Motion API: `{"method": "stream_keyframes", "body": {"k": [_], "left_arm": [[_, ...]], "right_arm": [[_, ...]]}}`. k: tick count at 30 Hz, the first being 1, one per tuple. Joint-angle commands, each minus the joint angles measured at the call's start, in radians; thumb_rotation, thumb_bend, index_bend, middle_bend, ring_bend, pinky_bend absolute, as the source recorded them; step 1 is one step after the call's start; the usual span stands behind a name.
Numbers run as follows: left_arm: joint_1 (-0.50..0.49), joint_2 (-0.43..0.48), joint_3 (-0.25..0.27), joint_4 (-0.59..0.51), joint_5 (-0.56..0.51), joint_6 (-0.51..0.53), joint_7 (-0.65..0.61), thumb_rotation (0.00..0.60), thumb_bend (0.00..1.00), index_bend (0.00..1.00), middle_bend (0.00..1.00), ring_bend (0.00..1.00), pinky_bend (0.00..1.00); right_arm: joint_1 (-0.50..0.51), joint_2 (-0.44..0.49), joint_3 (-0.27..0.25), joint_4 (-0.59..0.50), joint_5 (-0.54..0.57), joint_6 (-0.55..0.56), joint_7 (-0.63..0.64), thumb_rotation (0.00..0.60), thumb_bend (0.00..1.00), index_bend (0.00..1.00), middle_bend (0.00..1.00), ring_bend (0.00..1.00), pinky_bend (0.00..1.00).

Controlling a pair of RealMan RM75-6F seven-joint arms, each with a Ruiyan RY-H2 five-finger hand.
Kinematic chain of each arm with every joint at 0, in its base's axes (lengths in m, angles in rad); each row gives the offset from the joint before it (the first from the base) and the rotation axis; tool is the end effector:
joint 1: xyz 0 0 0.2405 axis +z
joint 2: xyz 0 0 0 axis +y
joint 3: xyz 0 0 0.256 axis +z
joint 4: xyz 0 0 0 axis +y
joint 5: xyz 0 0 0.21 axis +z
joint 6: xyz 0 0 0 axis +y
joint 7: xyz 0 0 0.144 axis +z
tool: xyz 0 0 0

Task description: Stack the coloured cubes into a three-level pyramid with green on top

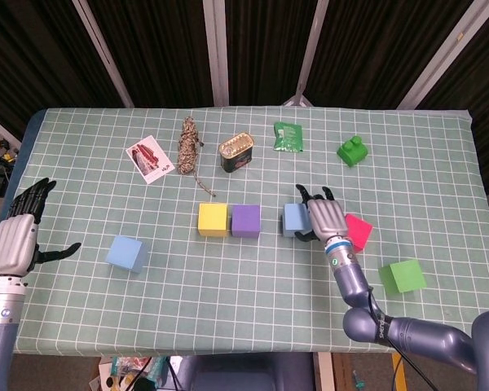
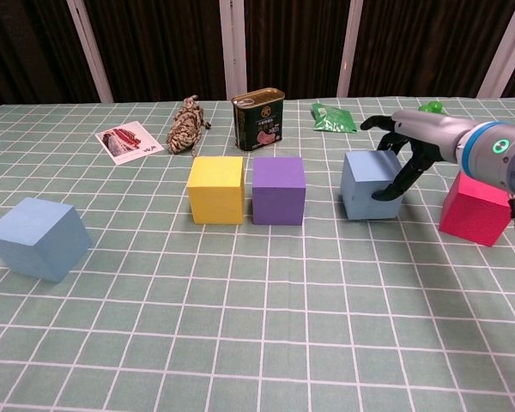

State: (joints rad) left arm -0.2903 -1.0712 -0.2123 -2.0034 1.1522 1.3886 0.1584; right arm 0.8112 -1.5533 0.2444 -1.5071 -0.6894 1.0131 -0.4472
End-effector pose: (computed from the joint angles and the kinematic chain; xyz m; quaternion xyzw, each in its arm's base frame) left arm -0.2199 0.2502 0.1601 -0.5241 -0.4647 -0.4562 0.5489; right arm -0.1529 -0.3687 -0.0055 0.6536 -0.4873 0.3401 0.4686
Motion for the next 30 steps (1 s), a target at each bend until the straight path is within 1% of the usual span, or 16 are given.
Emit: {"method": "stream_keyframes", "body": {"k": [1, 7, 17, 24, 30], "left_arm": [[0.0, 0.0, 0.0, -0.001, 0.001, 0.0, -0.001, 0.6, 0.15, 0.0, 0.0, 0.0, 0.01], [0.0, 0.0, 0.001, -0.001, 0.002, -0.002, -0.002, 0.6, 0.15, 0.0, 0.0, 0.0, 0.01], [0.0, 0.004, 0.0, -0.005, 0.0, -0.005, -0.008, 0.6, 0.15, 0.0, 0.0, 0.0, 0.01], [0.001, 0.007, -0.001, -0.006, -0.001, -0.007, -0.014, 0.6, 0.15, 0.0, 0.0, 0.0, 0.01], [0.001, 0.01, -0.003, -0.006, -0.003, -0.009, -0.021, 0.6, 0.15, 0.0, 0.0, 0.0, 0.01]], "right_arm": [[-0.003, 0.0, 0.0, -0.014, -0.006, 0.01, -0.001, 0.6, 0.25, 0.0, 0.4, 0.26, 0.0], [-0.002, -0.008, 0.004, -0.058, -0.002, 0.055, -0.033, 0.6, 0.25, 0.0, 0.4, 0.26, 0.0], [0.011, -0.049, 0.007, -0.101, 0.051, 0.118, -0.116, 0.6, 0.25, 0.0, 0.4, 0.26, 0.0], [0.028, -0.083, 0.016, -0.086, 0.066, 0.138, -0.152, 0.6, 0.25, 0.0, 0.4, 0.26, 0.0], [0.041, -0.109, 0.027, -0.045, 0.078, 0.137, -0.169, 0.6, 0.25, 0.0, 0.4, 0.26, 0.0]]}}
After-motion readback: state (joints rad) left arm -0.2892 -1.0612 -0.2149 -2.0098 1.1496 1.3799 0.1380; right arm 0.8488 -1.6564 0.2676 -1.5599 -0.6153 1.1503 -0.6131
